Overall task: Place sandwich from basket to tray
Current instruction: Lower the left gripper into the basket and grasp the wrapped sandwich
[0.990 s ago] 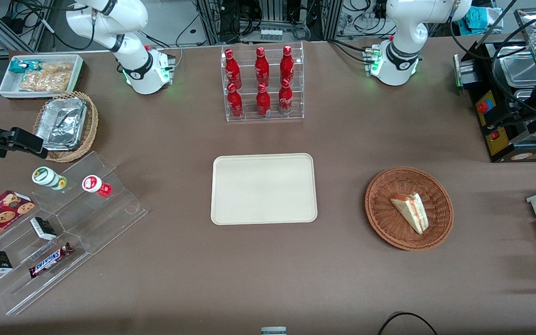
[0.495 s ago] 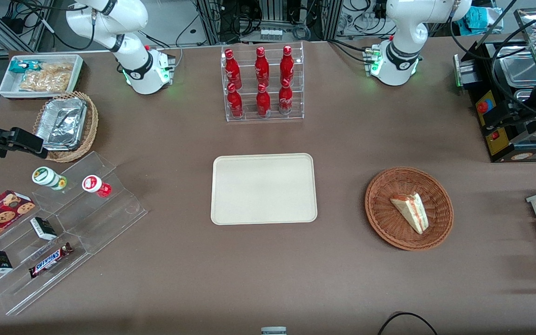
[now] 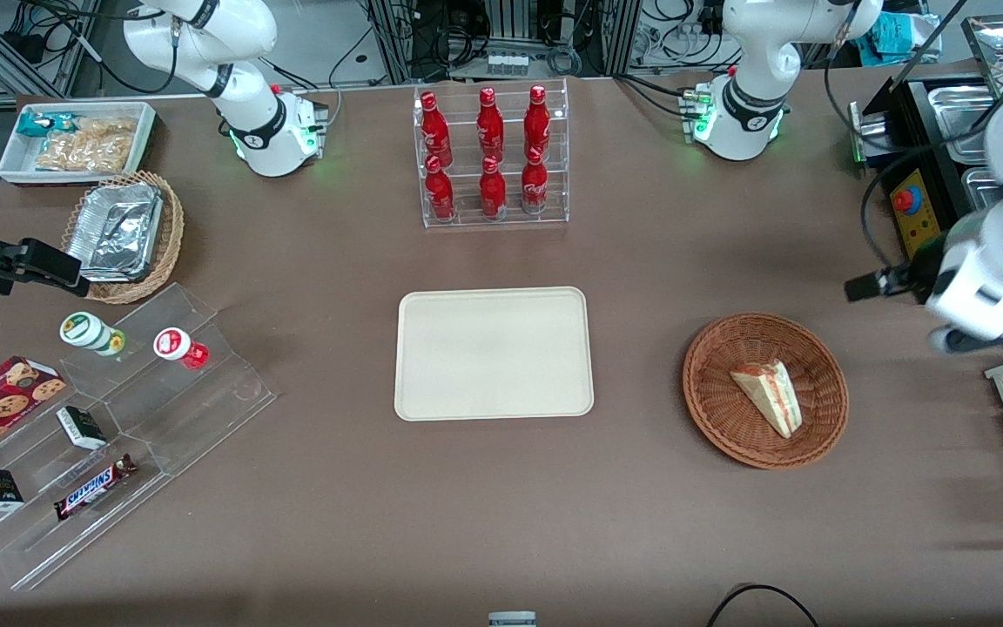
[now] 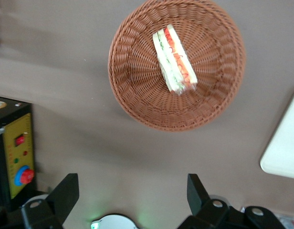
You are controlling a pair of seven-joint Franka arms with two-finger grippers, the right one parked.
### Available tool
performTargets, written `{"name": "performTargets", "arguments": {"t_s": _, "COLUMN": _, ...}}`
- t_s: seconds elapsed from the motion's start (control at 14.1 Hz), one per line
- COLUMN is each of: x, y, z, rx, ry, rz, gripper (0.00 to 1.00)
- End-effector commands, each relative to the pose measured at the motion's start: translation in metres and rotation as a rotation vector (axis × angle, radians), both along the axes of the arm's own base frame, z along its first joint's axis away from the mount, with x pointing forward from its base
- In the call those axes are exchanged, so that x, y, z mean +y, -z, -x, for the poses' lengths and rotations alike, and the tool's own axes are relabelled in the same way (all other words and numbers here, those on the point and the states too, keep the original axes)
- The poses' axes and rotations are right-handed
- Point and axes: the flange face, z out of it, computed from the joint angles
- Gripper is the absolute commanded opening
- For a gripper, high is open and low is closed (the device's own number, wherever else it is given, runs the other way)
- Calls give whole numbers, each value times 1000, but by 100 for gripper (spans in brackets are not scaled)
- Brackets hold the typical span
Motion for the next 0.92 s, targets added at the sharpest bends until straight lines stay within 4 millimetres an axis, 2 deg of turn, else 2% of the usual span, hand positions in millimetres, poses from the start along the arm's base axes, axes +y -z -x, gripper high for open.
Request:
{"name": "performTargets", "arguments": {"t_s": 0.0, "x": -7, "y": 55, "z": -13, "rx": -13, "ry": -94, "rz": -15, "gripper": 100}}
{"name": "performTargets", "arguments": {"t_s": 0.14, "x": -17, "y": 107, "z": -29, "rx": -31, "ry": -244, "rz": -65, "gripper": 100}}
{"name": "performTargets", "arguments": {"t_s": 0.21, "x": -28, "y": 133, "z": -36, "rx": -28, "ry": -310, "rz": -90, "gripper": 100}}
{"name": "performTargets", "arguments": {"t_s": 0.35, "x": -34, "y": 169, "z": -47, "rx": -55, "ry": -382, "rz": -105, "gripper": 100}}
{"name": "performTargets", "arguments": {"t_s": 0.49, "x": -38, "y": 194, "z": -44, "rx": -40, "ry": -375, "rz": -110, "gripper": 100}}
{"name": "performTargets", "arguments": {"t_s": 0.64, "x": -38, "y": 205, "z": -43, "rx": -32, "ry": -372, "rz": -112, "gripper": 100}}
{"name": "performTargets", "arguments": {"t_s": 0.85, "x": -38, "y": 235, "z": -36, "rx": -65, "ry": -372, "rz": -103, "gripper": 100}}
